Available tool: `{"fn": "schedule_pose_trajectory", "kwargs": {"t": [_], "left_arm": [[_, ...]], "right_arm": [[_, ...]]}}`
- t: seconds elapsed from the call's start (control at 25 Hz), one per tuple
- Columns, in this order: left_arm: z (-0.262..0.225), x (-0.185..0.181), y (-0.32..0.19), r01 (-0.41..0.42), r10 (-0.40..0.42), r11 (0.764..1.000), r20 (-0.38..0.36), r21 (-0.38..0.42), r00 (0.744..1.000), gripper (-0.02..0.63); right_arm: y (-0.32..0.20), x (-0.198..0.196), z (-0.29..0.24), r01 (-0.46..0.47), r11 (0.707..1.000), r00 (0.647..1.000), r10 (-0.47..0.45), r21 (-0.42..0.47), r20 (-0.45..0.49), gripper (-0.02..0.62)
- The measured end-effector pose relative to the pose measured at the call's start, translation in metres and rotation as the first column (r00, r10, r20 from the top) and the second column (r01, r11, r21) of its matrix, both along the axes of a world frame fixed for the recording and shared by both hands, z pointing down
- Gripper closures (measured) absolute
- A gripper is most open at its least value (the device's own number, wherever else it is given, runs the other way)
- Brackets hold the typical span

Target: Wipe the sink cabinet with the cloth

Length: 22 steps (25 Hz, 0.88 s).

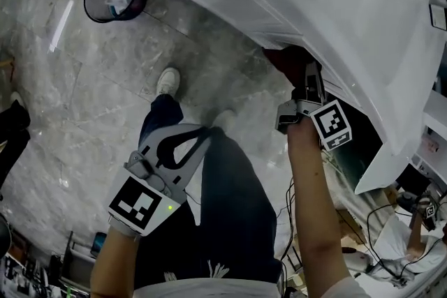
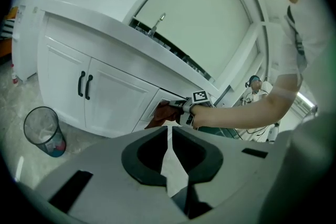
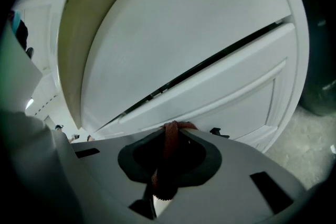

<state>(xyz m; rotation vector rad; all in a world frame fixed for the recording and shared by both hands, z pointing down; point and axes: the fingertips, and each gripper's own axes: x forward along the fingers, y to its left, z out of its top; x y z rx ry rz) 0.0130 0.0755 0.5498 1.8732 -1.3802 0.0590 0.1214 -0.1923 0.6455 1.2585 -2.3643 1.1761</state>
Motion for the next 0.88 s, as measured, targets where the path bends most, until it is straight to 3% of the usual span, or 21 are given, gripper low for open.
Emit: {"fn": "schedule_pose_trajectory", "kwargs": {"t": [0.28, 0.4, 0.56, 0.68, 0.88], "left_arm": [[0.001, 0.029, -0.004, -0.040, 0.040, 0.999, -0.014, -0.005, 0.999, 0.594], [0.002, 0.035, -0.003, -0.043, 0.043, 0.999, -0.017, -0.002, 0.999, 0.594], [0.003, 0.033, -0.002, -0.014, 0.014, 1.000, -0.026, -0.002, 1.000, 0.594], [0.005, 0.027, 0.000, 0.010, -0.010, 1.000, -0.028, -0.009, 1.000, 0.594], [0.013, 0.019, 0.005, 0.036, -0.037, 0.999, -0.025, -0.026, 0.999, 0.594]], "right_arm": [[-0.014, 0.066, -0.012, -0.139, 0.990, 0.989, 0.141, -0.035, 0.050, 0.540], [-0.020, 0.092, -0.016, -0.174, 0.985, 0.984, 0.175, -0.016, 0.041, 0.540], [-0.030, 0.142, -0.016, -0.289, 0.957, 0.957, 0.289, 0.018, 0.003, 0.540], [-0.035, 0.158, -0.005, -0.267, 0.963, 0.960, 0.269, 0.032, -0.076, 0.540], [-0.038, 0.139, 0.014, -0.211, 0.977, 0.968, 0.212, 0.019, -0.136, 0.540]]}}
